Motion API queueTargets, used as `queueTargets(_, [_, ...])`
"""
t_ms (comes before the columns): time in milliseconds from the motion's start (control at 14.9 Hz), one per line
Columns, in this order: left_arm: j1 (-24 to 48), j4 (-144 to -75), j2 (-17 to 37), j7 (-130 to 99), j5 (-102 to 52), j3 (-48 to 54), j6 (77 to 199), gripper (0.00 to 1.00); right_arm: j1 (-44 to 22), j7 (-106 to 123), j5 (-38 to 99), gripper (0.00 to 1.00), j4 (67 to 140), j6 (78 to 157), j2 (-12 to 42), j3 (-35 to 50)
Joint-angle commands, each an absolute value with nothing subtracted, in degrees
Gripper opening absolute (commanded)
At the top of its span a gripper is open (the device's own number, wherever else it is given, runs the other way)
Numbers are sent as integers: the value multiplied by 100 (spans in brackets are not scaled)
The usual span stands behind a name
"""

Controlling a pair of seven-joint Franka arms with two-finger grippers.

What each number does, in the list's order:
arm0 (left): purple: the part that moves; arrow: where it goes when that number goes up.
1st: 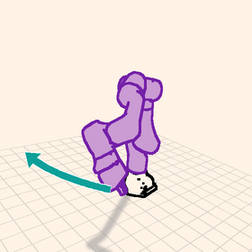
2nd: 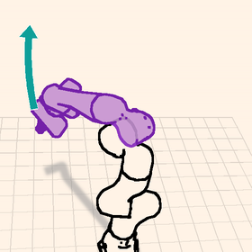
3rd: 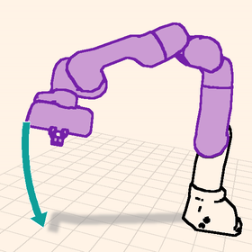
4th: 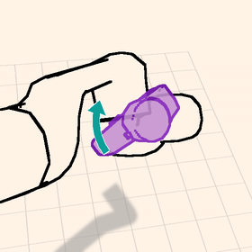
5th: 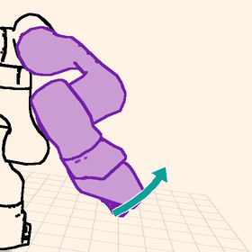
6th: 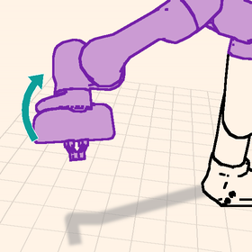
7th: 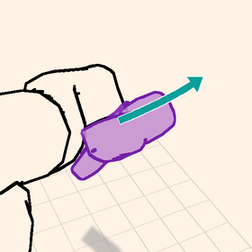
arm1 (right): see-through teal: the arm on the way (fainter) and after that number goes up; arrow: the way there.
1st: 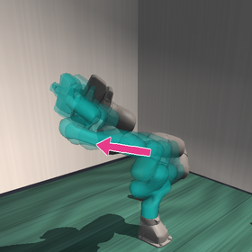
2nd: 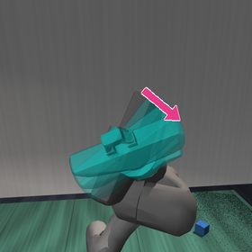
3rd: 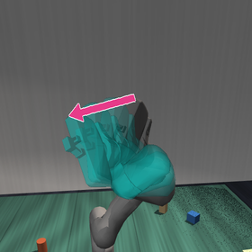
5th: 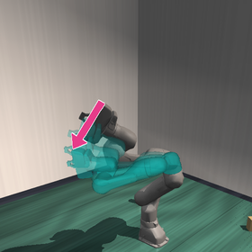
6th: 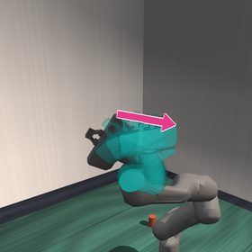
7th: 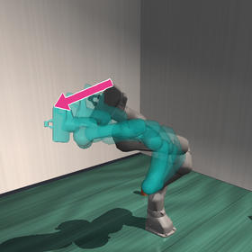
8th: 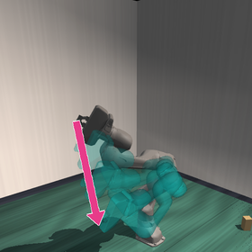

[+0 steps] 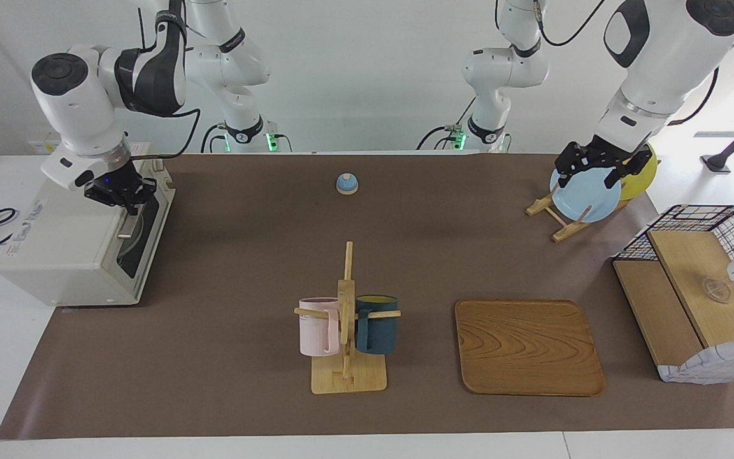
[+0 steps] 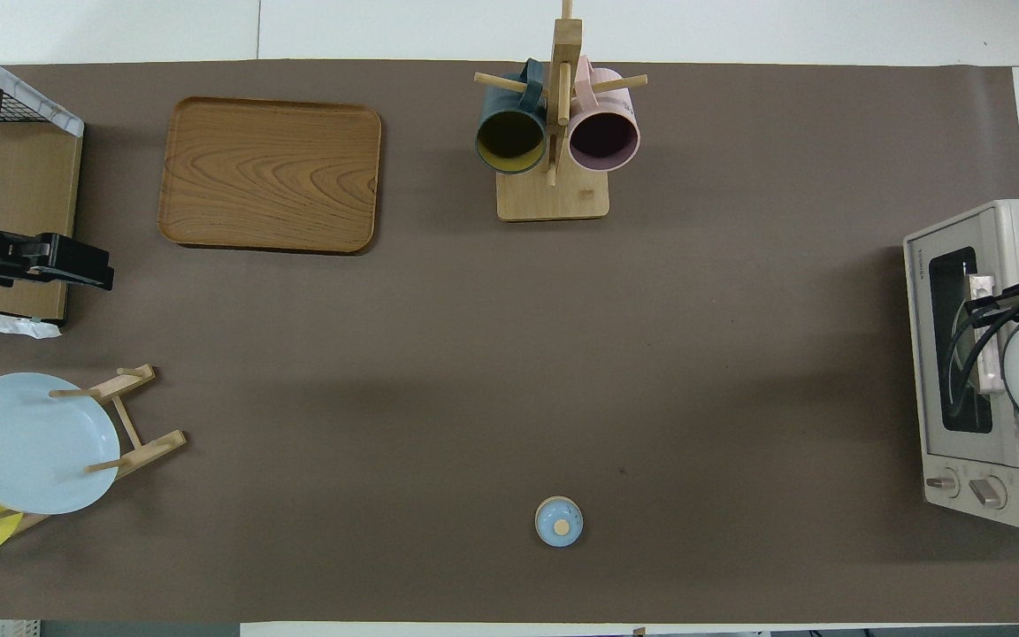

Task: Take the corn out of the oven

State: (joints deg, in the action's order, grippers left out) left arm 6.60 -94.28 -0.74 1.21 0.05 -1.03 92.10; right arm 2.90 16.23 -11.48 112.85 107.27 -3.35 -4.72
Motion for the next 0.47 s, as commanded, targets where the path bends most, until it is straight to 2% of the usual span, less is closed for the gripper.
queueTargets(0, [642,-9404,-97,141,97,-88,9114,100,413,1696,-1283,0,11522,10924,-387,-448])
queueTargets(403, [642,-9404,-97,141,97,-88,9114,100,527,1723,-1283,0,11733,11083,-396,-448])
